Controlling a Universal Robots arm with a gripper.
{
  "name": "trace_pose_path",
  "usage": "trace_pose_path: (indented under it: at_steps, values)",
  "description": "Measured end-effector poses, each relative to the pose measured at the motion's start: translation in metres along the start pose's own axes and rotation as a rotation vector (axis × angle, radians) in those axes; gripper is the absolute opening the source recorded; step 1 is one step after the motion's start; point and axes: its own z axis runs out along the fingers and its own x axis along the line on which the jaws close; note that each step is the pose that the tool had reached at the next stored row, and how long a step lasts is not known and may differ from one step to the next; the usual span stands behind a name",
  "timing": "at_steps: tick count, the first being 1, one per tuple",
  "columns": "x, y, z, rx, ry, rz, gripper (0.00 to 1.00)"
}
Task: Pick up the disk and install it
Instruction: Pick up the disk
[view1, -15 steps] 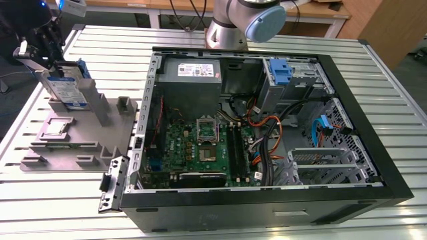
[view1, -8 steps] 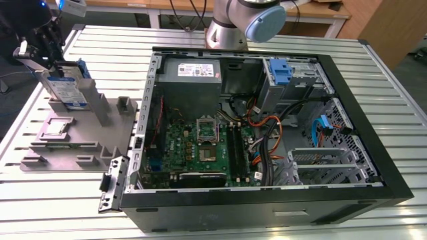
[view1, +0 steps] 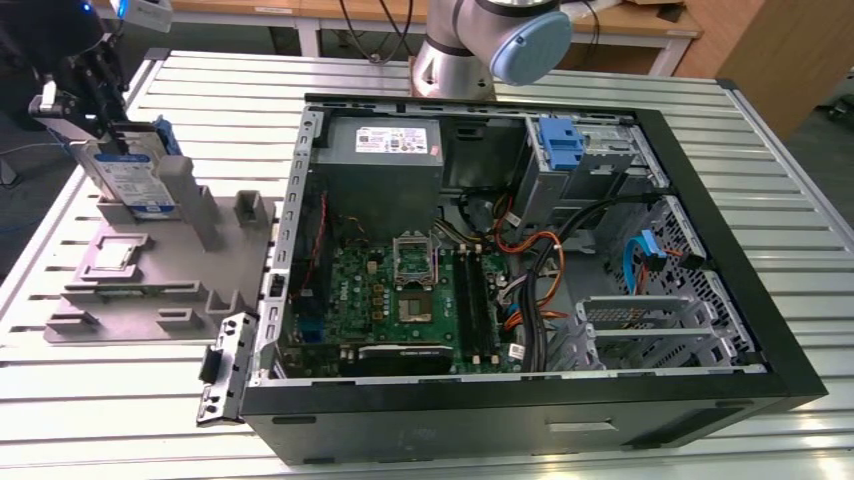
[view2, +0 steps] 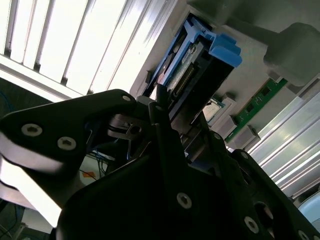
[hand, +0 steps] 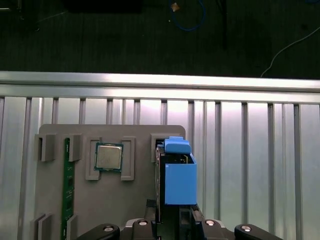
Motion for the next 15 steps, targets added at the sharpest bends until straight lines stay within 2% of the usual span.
trace_pose_path:
  at_steps: [9, 15]
  values:
    - [0.0038, 0.0004, -0.0001, 0.0000, 0.0011, 0.000, 0.35]
    - [0.0039, 0.0005, -0.0001, 0.0000, 0.0013, 0.000, 0.35]
